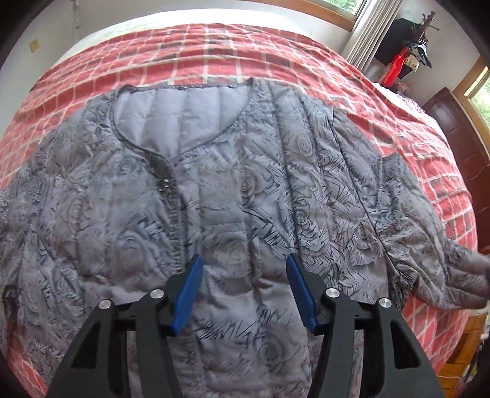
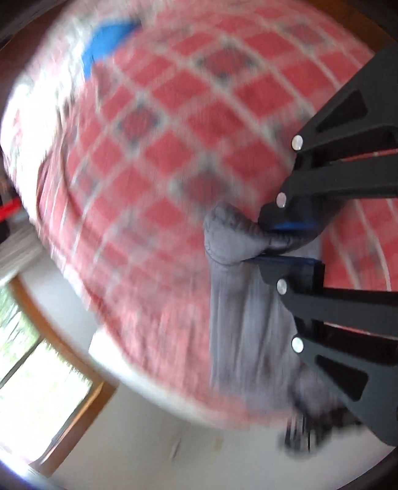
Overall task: Fold large clothes
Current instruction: 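Grasp the sleeve cuff with the right gripper and lift it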
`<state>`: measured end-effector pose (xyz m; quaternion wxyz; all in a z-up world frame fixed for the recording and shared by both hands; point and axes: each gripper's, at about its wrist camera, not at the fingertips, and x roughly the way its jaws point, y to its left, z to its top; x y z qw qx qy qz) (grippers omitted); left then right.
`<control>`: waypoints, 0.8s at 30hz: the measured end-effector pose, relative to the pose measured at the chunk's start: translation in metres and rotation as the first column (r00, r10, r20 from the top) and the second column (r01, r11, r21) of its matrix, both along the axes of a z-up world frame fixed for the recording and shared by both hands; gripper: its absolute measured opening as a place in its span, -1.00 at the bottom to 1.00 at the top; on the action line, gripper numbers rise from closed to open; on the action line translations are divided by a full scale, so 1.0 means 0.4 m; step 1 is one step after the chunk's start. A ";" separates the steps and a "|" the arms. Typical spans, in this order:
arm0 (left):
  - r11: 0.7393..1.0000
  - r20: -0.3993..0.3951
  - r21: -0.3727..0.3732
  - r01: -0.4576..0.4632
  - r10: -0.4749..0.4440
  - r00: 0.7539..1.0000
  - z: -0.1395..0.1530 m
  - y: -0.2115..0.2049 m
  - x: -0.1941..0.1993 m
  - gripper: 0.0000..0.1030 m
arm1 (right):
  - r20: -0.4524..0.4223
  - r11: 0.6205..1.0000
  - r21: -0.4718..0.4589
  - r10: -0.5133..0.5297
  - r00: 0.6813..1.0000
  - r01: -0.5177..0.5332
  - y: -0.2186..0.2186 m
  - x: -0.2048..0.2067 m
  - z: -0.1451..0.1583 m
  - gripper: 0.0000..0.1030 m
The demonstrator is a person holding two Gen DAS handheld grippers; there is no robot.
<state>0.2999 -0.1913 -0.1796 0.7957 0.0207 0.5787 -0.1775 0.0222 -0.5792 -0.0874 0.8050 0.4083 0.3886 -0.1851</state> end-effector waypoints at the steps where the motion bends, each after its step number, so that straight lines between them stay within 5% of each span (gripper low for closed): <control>1: 1.000 0.006 -0.003 0.002 -0.002 1.000 0.009 0.008 -0.002 0.09 | 0.057 0.999 0.016 0.035 0.998 -0.036 0.032 0.019 0.039 -0.80; 6: 1.000 0.067 -0.015 0.015 -0.014 0.998 0.078 0.075 -0.021 0.09 | 0.236 0.971 0.000 0.232 0.944 -0.239 0.211 0.163 0.210 -0.81; 10: 0.999 0.077 -0.037 0.002 0.001 0.997 0.113 0.138 -0.021 0.10 | 0.244 0.937 0.004 0.337 0.909 -0.348 0.311 0.319 0.252 -0.81; 24: 0.996 0.068 -0.058 -0.070 0.073 0.995 0.131 0.325 -0.007 0.12 | 0.009 0.841 0.135 0.528 0.849 -0.524 0.651 0.704 -0.057 -0.78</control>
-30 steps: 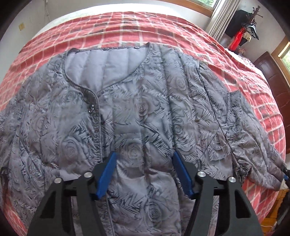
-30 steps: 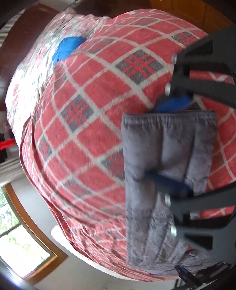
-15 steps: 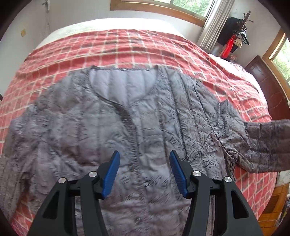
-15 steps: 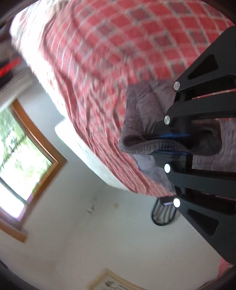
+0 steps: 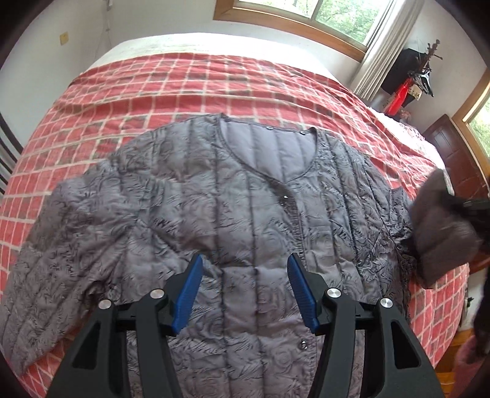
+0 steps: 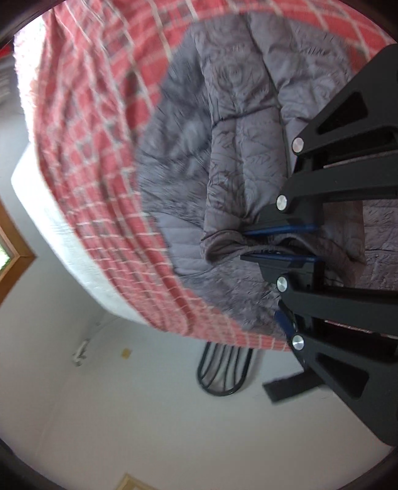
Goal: Fold large clothes
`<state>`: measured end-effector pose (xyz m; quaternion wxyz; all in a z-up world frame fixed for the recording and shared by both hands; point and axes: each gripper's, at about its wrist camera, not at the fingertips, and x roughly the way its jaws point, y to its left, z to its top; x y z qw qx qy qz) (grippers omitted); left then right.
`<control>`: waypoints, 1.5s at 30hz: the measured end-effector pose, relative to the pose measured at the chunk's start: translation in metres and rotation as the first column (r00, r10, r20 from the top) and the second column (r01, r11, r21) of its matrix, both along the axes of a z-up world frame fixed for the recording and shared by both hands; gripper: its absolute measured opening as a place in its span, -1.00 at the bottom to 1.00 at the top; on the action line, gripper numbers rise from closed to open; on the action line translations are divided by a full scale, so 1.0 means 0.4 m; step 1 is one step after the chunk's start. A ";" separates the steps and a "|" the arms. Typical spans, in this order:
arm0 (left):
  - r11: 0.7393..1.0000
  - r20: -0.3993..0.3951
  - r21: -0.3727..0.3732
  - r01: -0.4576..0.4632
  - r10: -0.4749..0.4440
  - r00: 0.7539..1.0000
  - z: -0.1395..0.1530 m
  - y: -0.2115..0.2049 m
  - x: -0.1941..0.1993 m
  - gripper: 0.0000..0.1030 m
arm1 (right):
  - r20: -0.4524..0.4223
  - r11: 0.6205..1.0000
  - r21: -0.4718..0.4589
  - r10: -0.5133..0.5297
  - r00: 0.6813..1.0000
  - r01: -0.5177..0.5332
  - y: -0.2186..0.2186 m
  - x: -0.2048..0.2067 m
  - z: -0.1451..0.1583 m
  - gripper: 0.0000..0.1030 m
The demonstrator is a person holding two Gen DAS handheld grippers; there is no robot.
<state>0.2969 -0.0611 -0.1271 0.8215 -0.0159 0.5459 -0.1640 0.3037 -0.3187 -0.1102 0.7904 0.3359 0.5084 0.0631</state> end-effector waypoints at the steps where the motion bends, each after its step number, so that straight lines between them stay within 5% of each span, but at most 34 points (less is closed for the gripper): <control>1: 1.000 -0.010 -0.014 -0.002 0.002 1.000 -0.002 0.006 0.002 0.13 | -0.015 1.000 0.003 0.015 1.000 -0.015 0.015 0.014 -0.019 -0.72; 5: 0.995 -0.056 -0.101 0.018 -0.024 0.998 -0.010 0.008 0.000 0.22 | -0.017 0.995 0.063 0.077 0.997 -0.076 0.045 0.017 -0.055 -0.61; 6: 0.992 -0.065 -0.122 0.026 -0.034 0.997 -0.012 0.002 -0.002 0.25 | -0.002 0.995 0.060 0.082 0.997 -0.081 0.039 0.006 -0.045 -0.42; 9: 0.978 -0.107 -0.200 0.065 -0.088 0.990 -0.027 -0.041 -0.006 0.33 | 0.022 0.998 -0.012 0.060 0.998 -0.060 0.010 -0.032 -0.014 -0.36; 18: 0.946 -0.242 -0.266 0.188 -0.254 0.937 -0.125 -0.276 -0.027 0.32 | 0.020 0.971 -0.173 -0.165 0.986 0.166 -0.197 -0.277 0.002 -0.36; 23: 0.960 -0.266 -0.226 0.164 -0.223 0.938 -0.155 -0.329 -0.027 -0.86 | 0.014 0.947 -0.211 -0.244 0.970 0.242 -0.259 -0.361 -0.011 -0.36; 29: 0.955 -0.067 -0.278 0.100 -0.123 0.990 0.002 -0.208 -0.031 -0.93 | 0.060 0.937 -0.199 -0.280 0.958 0.286 -0.290 -0.380 0.016 -0.36; 34: 0.971 0.061 -0.240 0.004 0.011 0.998 0.111 -0.027 0.002 -0.94 | 0.063 0.954 -0.186 -0.229 0.971 0.237 -0.262 -0.330 0.019 -0.36; 39: 0.978 0.067 -0.173 -0.120 0.133 0.989 0.107 0.116 0.044 -0.94 | 0.041 0.982 -0.136 -0.128 0.991 0.132 -0.180 -0.215 -0.018 -0.36; 45: 0.976 0.028 -0.051 -0.211 0.212 0.977 0.005 0.210 0.087 -0.94 | -0.040 0.991 -0.135 -0.030 0.999 0.024 -0.077 -0.083 -0.102 -0.36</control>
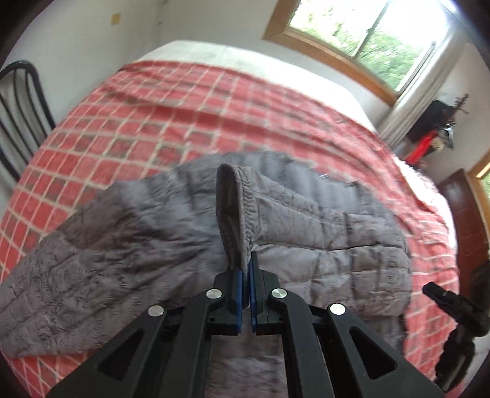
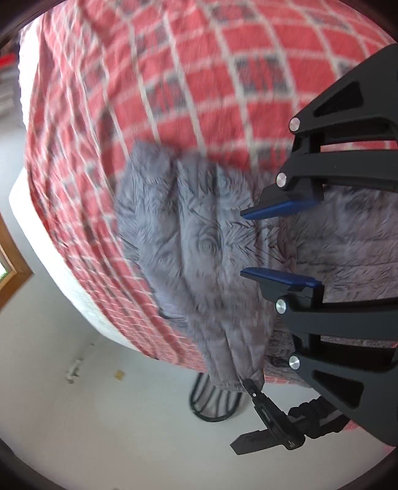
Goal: Fold large clothes
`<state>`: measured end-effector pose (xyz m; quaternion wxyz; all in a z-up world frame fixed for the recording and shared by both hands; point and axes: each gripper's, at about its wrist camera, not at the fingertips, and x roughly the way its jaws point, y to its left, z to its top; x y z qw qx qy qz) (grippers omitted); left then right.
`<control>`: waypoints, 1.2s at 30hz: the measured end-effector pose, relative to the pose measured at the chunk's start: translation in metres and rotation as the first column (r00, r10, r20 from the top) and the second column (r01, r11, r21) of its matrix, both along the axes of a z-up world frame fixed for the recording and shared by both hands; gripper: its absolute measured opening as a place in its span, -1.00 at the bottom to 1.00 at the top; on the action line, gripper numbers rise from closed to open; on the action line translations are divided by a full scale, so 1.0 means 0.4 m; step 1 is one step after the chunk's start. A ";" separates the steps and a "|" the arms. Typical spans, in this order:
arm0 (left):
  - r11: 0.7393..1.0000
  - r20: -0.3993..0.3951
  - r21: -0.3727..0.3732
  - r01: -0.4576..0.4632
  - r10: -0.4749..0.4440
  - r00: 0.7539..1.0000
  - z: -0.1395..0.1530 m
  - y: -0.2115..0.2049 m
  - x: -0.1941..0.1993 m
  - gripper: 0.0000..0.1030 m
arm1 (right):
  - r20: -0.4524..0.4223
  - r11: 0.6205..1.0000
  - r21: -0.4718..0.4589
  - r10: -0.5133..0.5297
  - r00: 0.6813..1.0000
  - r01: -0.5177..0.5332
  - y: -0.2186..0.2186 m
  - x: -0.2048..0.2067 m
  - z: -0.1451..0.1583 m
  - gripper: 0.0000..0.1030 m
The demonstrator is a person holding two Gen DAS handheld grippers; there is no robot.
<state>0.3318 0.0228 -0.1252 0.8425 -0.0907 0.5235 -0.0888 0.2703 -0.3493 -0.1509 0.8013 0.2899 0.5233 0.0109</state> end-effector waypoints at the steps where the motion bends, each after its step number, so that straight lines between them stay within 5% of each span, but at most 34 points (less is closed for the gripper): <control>1: 1.000 -0.014 0.021 -0.006 0.006 1.000 -0.027 0.010 0.008 -0.93 | -0.016 1.000 -0.008 0.010 1.000 -0.010 0.010 0.010 -0.011 -0.36; 7: 0.995 -0.116 0.099 -0.006 0.018 0.993 -0.174 0.052 0.032 -0.84 | -0.162 0.995 -0.076 0.044 0.986 -0.057 0.049 0.034 -0.118 -0.43; 10: 0.994 -0.118 0.107 0.018 -0.005 0.993 -0.185 0.053 0.029 -0.79 | -0.172 0.990 -0.105 0.075 0.982 -0.094 0.062 0.035 -0.141 -0.45; 13: 0.986 -0.119 0.166 -0.011 0.032 0.992 -0.146 0.063 0.031 -0.59 | -0.205 0.982 -0.132 0.107 0.973 -0.136 0.075 0.044 -0.122 -0.45; 16: 0.969 0.038 0.229 -0.095 0.089 0.995 -0.027 0.071 0.009 -0.46 | -0.140 0.989 -0.076 0.117 0.983 -0.128 0.059 0.056 -0.056 -0.40; 20: 0.993 0.100 0.116 -0.005 -0.007 0.995 0.069 -0.014 0.024 -0.40 | -0.077 0.988 -0.099 0.109 0.991 -0.116 0.056 0.129 0.021 -0.26; 26: 0.986 -0.025 0.096 0.134 -0.132 0.991 -0.031 -0.207 0.108 -0.40 | -0.135 0.987 -0.118 0.092 0.987 -0.108 0.080 0.272 -0.043 -0.26; 31: 0.969 -0.114 0.177 0.172 -0.153 0.982 -0.160 -0.257 0.142 -0.39 | -0.212 0.994 -0.076 0.065 0.975 -0.083 0.053 0.296 -0.146 -0.33; 36: 0.971 -0.098 0.166 0.174 -0.159 0.982 -0.109 -0.247 0.102 -0.39 | -0.166 0.994 -0.050 0.086 0.982 -0.096 0.050 0.241 -0.087 -0.29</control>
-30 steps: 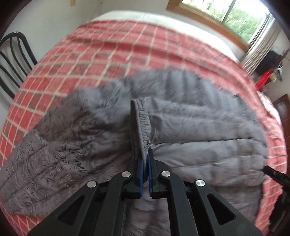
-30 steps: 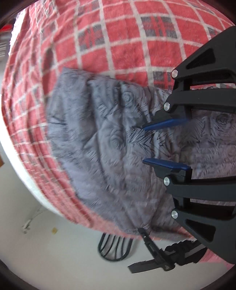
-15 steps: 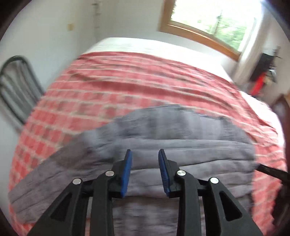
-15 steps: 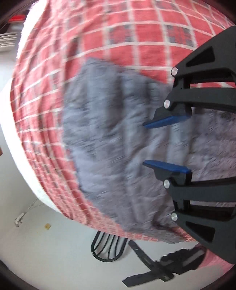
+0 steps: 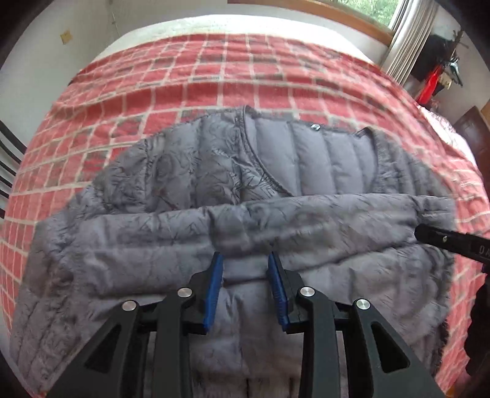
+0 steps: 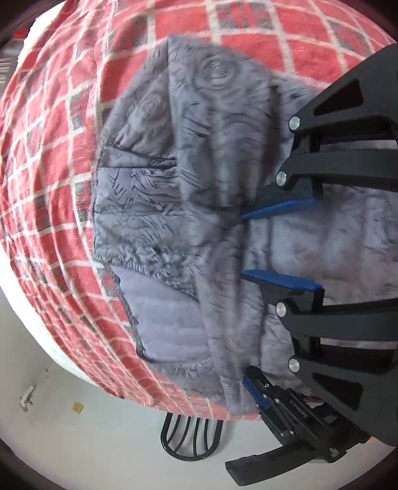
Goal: Fold large clothes
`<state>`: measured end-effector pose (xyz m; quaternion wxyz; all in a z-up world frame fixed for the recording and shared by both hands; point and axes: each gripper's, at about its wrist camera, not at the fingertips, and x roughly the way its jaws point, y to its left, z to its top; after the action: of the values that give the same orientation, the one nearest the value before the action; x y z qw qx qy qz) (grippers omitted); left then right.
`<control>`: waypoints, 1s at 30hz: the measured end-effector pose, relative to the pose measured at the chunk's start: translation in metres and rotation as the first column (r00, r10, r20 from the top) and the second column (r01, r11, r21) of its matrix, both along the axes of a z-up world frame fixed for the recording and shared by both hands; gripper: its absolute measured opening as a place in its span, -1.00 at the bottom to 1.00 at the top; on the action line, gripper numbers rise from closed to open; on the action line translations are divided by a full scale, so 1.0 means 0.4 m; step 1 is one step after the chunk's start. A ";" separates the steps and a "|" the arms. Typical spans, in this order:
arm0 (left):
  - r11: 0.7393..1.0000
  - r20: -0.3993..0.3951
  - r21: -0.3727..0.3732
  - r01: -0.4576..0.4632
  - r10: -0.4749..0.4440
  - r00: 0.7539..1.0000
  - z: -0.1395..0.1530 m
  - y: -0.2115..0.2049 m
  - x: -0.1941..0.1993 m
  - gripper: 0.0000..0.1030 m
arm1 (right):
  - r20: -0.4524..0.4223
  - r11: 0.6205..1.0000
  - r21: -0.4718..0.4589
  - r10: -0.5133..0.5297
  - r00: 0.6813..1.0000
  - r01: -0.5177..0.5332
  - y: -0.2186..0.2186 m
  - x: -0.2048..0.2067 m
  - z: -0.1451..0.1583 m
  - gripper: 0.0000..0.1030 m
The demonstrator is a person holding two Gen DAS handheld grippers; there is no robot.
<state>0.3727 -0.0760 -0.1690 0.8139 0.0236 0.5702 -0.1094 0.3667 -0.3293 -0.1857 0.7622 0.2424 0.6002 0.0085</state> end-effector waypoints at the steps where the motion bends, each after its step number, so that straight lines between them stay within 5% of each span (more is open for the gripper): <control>1: 1.000 0.015 -0.020 0.011 -0.010 1.000 0.020 0.005 -0.020 -0.39 | 0.015 1.000 0.009 0.009 1.000 -0.009 0.007 -0.021 0.018 -0.29; 5: 0.998 0.047 -0.011 0.057 -0.056 0.997 0.049 -0.002 -0.088 -0.29 | 0.023 0.998 -0.035 0.059 0.998 -0.058 0.058 -0.111 0.053 -0.24; 10: 0.998 -0.025 0.019 0.062 -0.061 0.998 -0.046 -0.007 -0.102 -0.28 | -0.062 0.996 -0.081 0.042 0.997 -0.047 0.085 -0.159 -0.034 -0.27; 15: 0.996 0.012 0.051 0.071 -0.072 0.997 -0.081 -0.016 -0.111 -0.27 | -0.009 0.994 -0.098 0.038 0.999 -0.038 0.090 -0.170 -0.054 -0.26; 20: 0.999 -0.050 -0.051 -0.013 0.010 0.999 -0.046 0.034 -0.099 -0.27 | -0.012 0.996 -0.090 0.022 1.000 -0.023 0.082 -0.192 -0.015 -0.24; 26: 0.972 0.037 -0.175 -0.156 0.165 0.986 0.108 0.248 -0.196 0.01 | 0.133 0.994 -0.112 0.016 0.991 -0.001 0.070 -0.279 0.146 0.10; 30: 0.916 0.000 -0.187 -0.355 0.361 0.932 0.108 0.480 -0.299 0.01 | 0.152 0.991 -0.128 -0.008 0.988 0.028 0.052 -0.353 0.192 0.17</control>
<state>0.2533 0.1161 -0.1259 0.8285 -0.1546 0.5382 -0.0105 0.2254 -0.3084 -0.1090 0.8196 0.1966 0.5379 -0.0190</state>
